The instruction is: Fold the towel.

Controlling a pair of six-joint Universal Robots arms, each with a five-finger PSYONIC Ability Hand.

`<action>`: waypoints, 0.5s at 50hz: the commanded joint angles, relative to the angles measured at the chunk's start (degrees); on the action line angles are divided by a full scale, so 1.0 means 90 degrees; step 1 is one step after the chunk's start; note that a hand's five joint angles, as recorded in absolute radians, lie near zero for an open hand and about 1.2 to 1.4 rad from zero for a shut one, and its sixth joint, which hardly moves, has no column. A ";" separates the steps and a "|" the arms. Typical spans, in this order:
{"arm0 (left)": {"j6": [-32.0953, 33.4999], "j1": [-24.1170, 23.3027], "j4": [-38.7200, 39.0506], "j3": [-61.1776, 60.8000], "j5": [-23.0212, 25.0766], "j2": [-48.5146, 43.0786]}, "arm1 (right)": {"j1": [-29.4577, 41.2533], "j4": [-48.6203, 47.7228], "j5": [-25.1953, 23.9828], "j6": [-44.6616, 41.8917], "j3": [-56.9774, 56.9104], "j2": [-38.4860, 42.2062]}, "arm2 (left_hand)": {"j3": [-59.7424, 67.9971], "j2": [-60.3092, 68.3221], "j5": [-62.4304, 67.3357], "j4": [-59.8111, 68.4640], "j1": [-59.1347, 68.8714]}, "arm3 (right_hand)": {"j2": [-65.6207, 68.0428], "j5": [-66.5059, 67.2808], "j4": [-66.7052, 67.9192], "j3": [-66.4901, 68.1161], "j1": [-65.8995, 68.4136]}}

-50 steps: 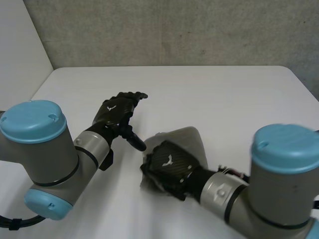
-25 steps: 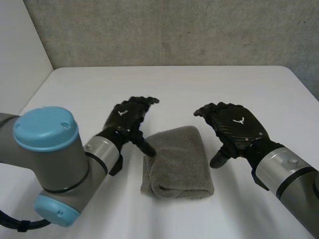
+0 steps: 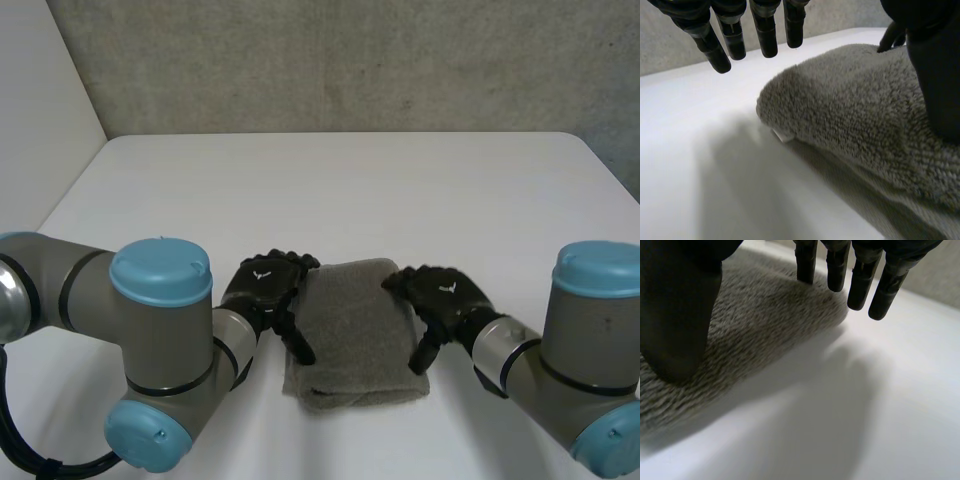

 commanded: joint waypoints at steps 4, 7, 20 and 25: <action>0.0002 -0.0012 -0.0405 0.0355 0.0040 0.1198 | -0.0076 0.0234 0.0079 0.0260 -0.0625 -0.1831 | -0.0419 -0.0485 -0.1339 -0.0571 -0.0490 | -0.0570 -0.0423 -0.0627 -0.0487 -0.0321; -0.0057 -0.0002 -0.0803 0.0724 0.0040 0.1674 | -0.0115 0.0613 0.0331 0.0590 -0.1198 -0.2181 | -0.0419 -0.0485 -0.1339 -0.0571 -0.0490 | -0.0570 -0.0423 -0.0627 -0.0487 -0.0321; -0.0086 0.0672 -0.2651 0.2054 -0.0145 0.2282 | -0.0115 0.1621 0.1417 0.0631 -0.2168 -0.2524 | -0.0419 -0.0485 -0.1339 -0.0571 -0.0490 | -0.0570 -0.0423 -0.0627 -0.0487 -0.0321; -0.0077 0.0809 -0.2748 0.2074 -0.0349 0.2272 | -0.0106 0.1621 0.1573 0.0582 -0.2168 -0.2329 | -0.0419 -0.0485 -0.1339 -0.0571 -0.0490 | -0.0570 -0.0423 -0.0627 -0.0487 -0.0321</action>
